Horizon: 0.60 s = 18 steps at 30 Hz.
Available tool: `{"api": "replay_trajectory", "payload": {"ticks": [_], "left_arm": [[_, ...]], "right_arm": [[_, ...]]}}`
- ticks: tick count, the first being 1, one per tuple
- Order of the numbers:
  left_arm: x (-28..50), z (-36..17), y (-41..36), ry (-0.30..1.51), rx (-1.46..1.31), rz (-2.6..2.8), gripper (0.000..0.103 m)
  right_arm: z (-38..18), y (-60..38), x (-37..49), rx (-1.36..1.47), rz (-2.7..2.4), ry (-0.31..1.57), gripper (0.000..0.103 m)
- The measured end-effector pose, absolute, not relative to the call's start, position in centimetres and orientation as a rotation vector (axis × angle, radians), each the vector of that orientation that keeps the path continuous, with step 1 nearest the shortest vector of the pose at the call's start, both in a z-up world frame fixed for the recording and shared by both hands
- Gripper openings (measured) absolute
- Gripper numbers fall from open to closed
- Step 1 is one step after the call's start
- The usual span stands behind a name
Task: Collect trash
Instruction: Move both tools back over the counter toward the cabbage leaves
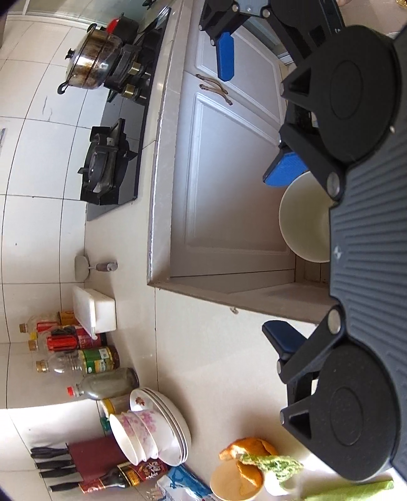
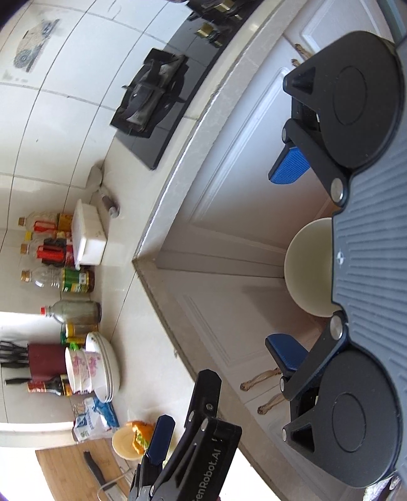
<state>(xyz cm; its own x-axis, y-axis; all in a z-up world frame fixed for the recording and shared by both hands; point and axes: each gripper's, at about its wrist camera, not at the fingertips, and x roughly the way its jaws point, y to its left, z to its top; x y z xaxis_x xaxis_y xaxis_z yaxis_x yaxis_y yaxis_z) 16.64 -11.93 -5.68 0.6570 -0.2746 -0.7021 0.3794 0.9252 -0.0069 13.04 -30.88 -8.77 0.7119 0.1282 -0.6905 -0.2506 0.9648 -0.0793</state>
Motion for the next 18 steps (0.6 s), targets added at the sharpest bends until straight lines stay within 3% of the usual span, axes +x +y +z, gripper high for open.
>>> {"api": "replay_trajectory", "payload": {"ticks": [18], "left_arm": [[13.5, -6.1, 3.2, 0.765, 0.004, 0.086, 0.093]], "right_arm": [[-7.1, -18.3, 16.5, -0.277, 0.577, 0.704, 0.103]]}}
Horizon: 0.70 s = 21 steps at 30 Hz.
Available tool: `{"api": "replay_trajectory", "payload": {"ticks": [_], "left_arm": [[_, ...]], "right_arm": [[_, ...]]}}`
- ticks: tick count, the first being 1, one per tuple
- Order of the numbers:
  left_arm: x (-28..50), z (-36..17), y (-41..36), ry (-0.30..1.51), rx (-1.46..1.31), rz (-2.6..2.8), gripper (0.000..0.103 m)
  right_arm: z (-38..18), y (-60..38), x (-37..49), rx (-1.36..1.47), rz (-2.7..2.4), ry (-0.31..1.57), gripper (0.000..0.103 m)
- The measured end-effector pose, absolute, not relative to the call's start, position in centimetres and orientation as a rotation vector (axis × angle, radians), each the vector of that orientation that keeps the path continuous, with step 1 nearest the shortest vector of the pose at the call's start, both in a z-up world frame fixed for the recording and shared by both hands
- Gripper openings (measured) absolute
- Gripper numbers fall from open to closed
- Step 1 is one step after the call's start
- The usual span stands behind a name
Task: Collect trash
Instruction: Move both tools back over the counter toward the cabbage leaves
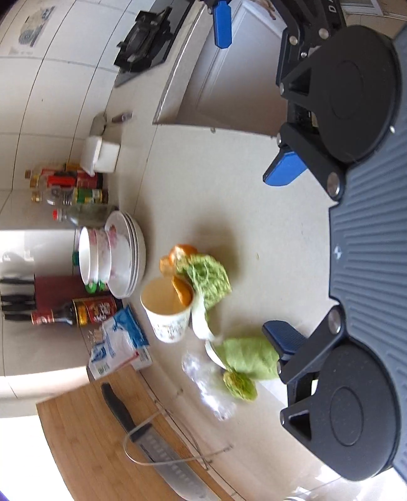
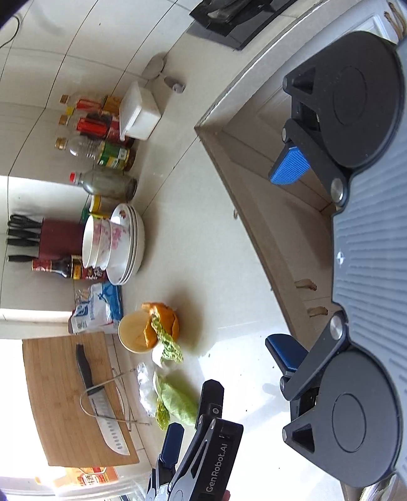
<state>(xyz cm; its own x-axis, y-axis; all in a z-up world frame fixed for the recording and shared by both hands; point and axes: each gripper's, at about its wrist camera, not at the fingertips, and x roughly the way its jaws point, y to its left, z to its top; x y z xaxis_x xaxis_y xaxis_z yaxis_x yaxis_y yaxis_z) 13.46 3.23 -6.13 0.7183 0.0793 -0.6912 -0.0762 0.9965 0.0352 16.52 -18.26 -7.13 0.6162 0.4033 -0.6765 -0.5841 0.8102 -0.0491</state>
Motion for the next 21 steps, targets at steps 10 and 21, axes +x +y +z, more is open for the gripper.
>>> {"api": "replay_trajectory", "payload": {"ticks": [10, 21], "left_arm": [[13.8, -7.7, 9.1, 0.796, -0.065, 0.235, 0.093], [17.5, -6.4, 14.2, 0.723, -0.107, 0.288, 0.092]], "right_arm": [[-7.6, -13.5, 18.3, -0.317, 0.69, 0.71, 0.103], [-8.0, -10.8, 20.4, -0.334, 0.722, 0.727, 0.103]]}}
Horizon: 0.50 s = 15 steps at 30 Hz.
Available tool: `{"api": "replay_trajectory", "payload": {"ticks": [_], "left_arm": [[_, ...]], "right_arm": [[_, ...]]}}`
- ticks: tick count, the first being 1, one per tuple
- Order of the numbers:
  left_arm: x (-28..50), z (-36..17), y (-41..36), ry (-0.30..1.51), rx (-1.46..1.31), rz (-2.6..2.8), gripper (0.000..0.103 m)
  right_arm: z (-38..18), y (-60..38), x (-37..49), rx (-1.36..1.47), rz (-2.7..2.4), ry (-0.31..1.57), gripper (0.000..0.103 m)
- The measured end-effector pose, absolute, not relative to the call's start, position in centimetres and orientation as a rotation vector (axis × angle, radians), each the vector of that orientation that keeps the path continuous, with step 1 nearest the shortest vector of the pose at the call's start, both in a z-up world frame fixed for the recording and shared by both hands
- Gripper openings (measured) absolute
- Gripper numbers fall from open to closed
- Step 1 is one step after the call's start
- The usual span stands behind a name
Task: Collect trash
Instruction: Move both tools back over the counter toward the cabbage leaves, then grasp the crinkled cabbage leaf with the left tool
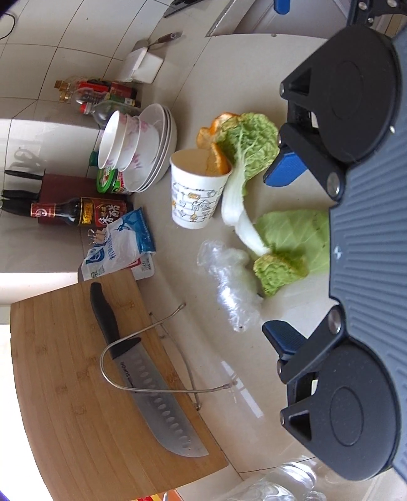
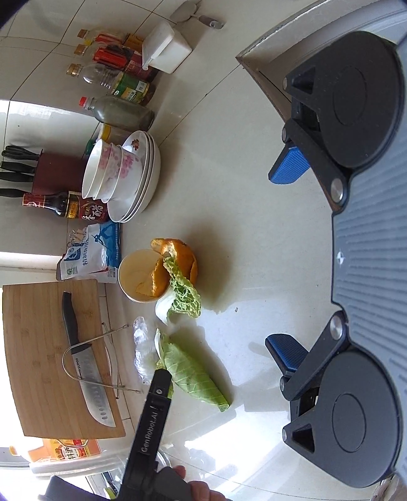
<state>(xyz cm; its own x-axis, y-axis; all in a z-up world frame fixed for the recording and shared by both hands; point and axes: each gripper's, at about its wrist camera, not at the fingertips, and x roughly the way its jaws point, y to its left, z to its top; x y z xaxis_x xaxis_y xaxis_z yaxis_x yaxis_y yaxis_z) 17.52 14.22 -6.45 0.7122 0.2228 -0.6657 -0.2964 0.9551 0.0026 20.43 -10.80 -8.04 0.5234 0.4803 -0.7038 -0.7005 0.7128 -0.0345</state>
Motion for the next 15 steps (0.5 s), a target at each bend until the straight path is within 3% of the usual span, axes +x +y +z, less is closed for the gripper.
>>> {"api": "replay_trajectory", "payload": {"ticks": [4, 8, 15], "left_arm": [[19.3, -7.5, 15.2, 0.743, -0.113, 0.292, 0.088], [20.1, -8.9, 16.4, 0.782, -0.17, 0.301, 0.071], [20.6, -10.1, 17.7, 0.802, -0.231, 0.282, 0.07]], "right_arm": [[-8.1, -10.2, 20.9, -0.343, 0.729, 0.73, 0.103], [-8.2, -10.0, 21.3, -0.345, 0.728, 0.736, 0.103], [-8.8, -9.6, 22.0, -0.339, 0.739, 0.761, 0.103]]}}
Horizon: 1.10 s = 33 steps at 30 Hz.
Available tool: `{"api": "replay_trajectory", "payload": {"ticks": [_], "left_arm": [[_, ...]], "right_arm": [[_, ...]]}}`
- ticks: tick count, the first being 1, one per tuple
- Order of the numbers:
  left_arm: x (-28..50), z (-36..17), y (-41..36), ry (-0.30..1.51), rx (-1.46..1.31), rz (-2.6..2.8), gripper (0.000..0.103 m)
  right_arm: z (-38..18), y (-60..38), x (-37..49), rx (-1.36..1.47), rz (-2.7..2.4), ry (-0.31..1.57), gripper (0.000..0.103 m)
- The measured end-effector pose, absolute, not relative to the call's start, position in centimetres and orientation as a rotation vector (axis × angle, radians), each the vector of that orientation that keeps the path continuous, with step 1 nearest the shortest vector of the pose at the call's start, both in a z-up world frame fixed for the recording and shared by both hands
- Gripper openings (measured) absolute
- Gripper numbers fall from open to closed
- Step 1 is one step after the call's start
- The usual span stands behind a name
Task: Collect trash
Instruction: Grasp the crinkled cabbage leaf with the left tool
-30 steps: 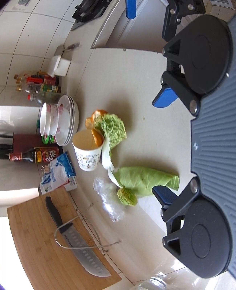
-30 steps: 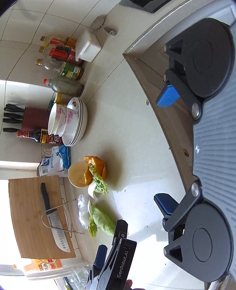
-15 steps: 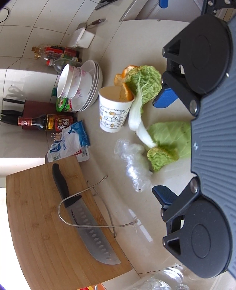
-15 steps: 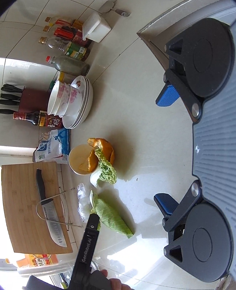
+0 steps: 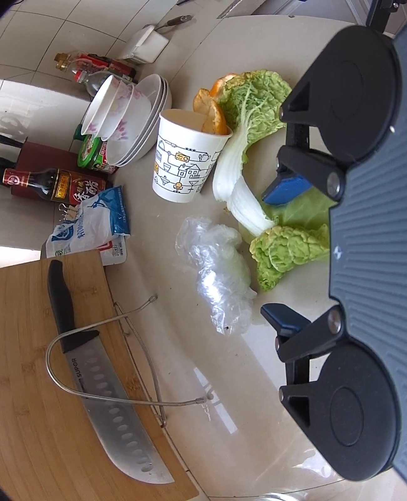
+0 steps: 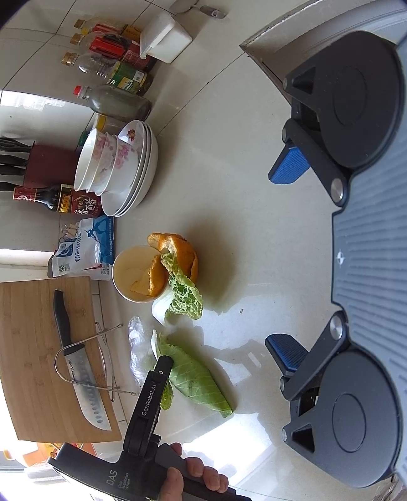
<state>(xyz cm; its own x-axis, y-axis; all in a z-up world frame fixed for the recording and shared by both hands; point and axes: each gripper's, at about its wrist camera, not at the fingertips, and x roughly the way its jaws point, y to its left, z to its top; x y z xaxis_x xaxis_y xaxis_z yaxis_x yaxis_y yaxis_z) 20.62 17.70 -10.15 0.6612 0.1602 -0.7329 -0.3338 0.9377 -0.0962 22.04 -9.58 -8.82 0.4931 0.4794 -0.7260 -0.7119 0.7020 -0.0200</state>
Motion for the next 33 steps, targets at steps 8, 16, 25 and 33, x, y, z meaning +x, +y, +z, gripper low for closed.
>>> {"api": "replay_trajectory", "payload": {"ticks": [8, 16, 25, 33], "left_arm": [[21.2, -10.7, 17.9, 0.812, -0.286, 0.238, 0.047], [21.0, -9.8, 17.8, 0.795, -0.264, 0.231, 0.047], [20.7, -9.3, 17.6, 0.774, -0.264, 0.206, 0.031], [19.3, -8.0, 17.1, 0.761, -0.238, 0.197, 0.025]], "right_arm": [[-9.0, -9.1, 22.1, -0.35, 0.752, 0.766, 0.103], [-9.1, -9.0, 22.2, -0.353, 0.754, 0.774, 0.103], [-9.1, -8.9, 22.1, -0.35, 0.753, 0.778, 0.103], [-8.8, -8.7, 22.1, -0.36, 0.763, 0.76, 0.103]]}}
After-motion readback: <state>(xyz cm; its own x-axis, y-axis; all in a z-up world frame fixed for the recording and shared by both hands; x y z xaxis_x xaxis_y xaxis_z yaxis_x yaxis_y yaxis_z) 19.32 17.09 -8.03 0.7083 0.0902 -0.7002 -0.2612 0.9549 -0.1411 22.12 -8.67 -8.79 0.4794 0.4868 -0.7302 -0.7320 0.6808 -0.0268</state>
